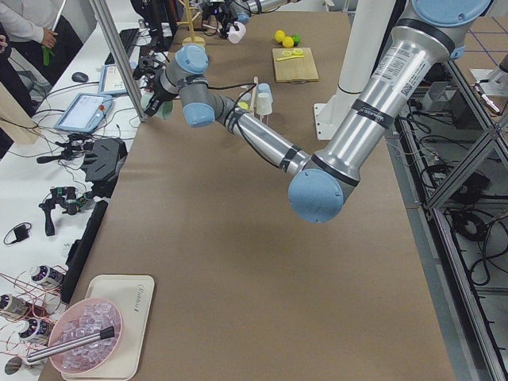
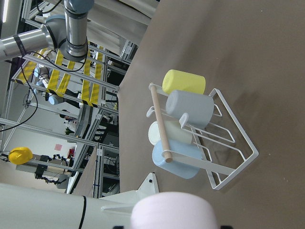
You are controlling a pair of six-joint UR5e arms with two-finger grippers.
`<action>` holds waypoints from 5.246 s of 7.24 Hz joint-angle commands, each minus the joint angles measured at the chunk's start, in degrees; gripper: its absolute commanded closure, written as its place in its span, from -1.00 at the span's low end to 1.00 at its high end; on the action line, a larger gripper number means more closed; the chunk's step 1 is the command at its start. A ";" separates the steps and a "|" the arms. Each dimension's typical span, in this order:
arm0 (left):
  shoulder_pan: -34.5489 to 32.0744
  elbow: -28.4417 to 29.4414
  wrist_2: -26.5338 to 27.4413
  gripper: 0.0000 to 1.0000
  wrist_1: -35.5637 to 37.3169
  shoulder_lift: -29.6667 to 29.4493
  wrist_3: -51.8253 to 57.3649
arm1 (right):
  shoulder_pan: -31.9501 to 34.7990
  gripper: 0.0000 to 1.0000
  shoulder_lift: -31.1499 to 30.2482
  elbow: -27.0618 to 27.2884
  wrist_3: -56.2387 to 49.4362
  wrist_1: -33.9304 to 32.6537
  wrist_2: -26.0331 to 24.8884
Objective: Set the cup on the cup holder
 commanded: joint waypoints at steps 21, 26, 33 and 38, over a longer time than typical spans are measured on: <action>56.95 -14.24 74.70 0.40 -28.27 10.12 -2.81 | -5.15 0.39 4.86 -3.55 -9.78 0.25 6.64; 58.45 -7.84 78.58 0.40 -29.14 6.17 -2.90 | -5.15 0.39 4.34 -3.73 -11.09 0.16 6.73; 59.59 -3.78 80.60 0.40 -31.78 5.11 -3.16 | -5.15 0.39 4.16 -3.81 -11.27 0.16 6.64; 61.79 -2.55 85.26 0.40 -32.14 5.03 -3.08 | -5.15 0.39 4.16 -3.99 -11.27 0.16 6.55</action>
